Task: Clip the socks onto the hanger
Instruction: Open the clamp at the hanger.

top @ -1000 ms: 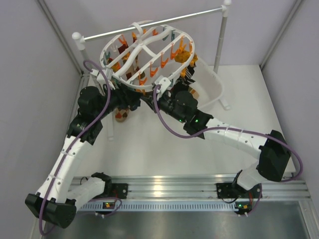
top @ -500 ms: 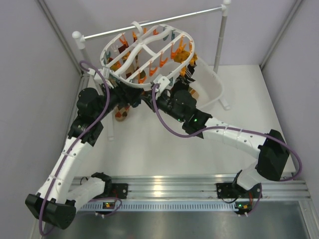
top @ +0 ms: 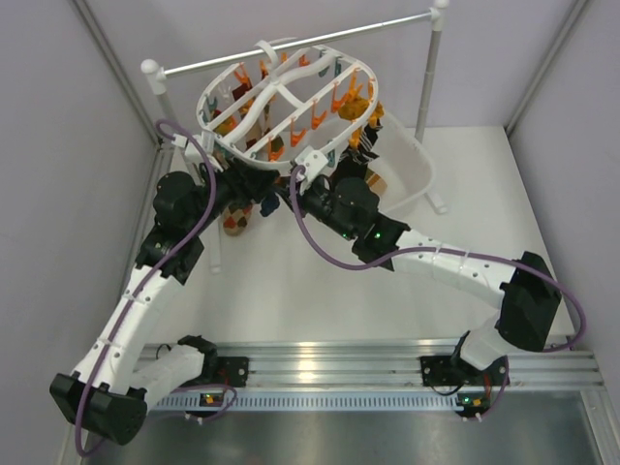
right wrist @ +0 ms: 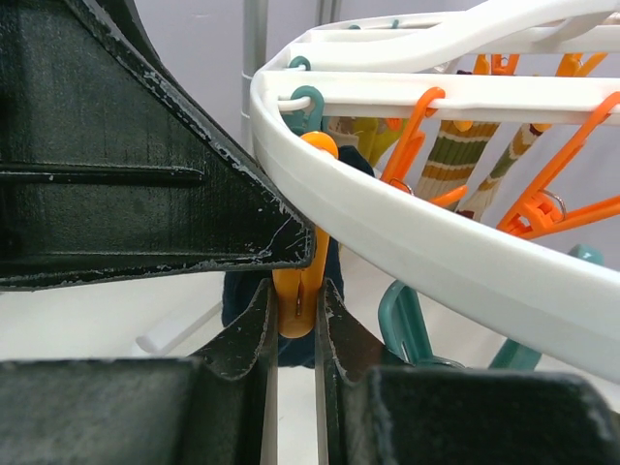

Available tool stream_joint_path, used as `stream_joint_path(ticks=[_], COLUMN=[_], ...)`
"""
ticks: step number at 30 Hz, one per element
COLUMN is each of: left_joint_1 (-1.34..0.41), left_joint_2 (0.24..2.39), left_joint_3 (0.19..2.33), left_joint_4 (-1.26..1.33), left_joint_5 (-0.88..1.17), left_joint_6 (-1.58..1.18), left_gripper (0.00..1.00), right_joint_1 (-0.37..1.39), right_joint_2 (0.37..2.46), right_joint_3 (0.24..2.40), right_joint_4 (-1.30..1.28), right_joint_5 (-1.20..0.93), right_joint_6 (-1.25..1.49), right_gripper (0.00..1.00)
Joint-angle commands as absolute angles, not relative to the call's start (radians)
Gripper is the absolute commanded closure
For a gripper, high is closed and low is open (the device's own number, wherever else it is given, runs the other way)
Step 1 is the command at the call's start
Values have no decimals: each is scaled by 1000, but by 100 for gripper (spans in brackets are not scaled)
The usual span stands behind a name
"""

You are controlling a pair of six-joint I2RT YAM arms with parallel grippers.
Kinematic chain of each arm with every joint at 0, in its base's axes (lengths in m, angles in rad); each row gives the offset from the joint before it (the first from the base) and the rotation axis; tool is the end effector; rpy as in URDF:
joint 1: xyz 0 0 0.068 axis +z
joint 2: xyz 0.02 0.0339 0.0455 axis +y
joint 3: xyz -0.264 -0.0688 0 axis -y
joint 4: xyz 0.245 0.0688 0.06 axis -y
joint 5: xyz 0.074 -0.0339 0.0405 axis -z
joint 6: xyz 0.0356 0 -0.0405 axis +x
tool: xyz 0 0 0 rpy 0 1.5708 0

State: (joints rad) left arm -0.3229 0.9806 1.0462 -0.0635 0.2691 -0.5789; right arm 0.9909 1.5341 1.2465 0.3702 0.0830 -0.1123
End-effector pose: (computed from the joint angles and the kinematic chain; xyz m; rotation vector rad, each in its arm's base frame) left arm 0.2075 -0.0794 0.4090 0.0112 1.6443 -0.9101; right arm 0.2060 0.3090 0.3744 -0.7386 1.3313 0.6455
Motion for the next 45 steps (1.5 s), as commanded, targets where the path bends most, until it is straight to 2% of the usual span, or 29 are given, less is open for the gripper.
stream_joint_path(ticks=[1,16,25,30,33,36,40,41,43,44,45], left_joint_1=[-310,-310,-310,-310,-310,-310,-310,-310,-310,-308,-308], left_joint_2=[1003,1022,1028,1031,1042,1048,1054,1055,1057,1057,1057], left_joint_3=[1072,1078,1052,1066,1086,1100,1103,1100,1097,1094,1091], left_joint_4=[58,43,98,87,98,109,117,114,109,103,100], left_joint_5=[137,92,152,111,83,81,104,109,118,117,114], left_joint_6=[-614,-666,-684,-693,-699,-703,-706,-704,-700,-698,-698], left_gripper=[44,42,33,35,40,51,71,83,94,100,100], right_joint_1=[1057,1074,1075,1074,1075,1074,1074,1074,1074,1069,1065], right_joint_2=[1546,1557,1552,1548,1543,1542,1539,1536,1528,1517,1508], right_joint_3=[1290,1298,1298,1290,1281,1273,1272,1275,1275,1273,1272], right_joint_4=[348,342,336,333,330,327,319,310,292,279,243], right_joint_5=[51,77,52,52,54,52,43,41,34,32,20], right_joint_6=[-144,-169,-163,-167,-175,-178,-181,-183,-187,-189,-190], right_gripper=[100,100,100,100,100,100,100,99,88,78,73])
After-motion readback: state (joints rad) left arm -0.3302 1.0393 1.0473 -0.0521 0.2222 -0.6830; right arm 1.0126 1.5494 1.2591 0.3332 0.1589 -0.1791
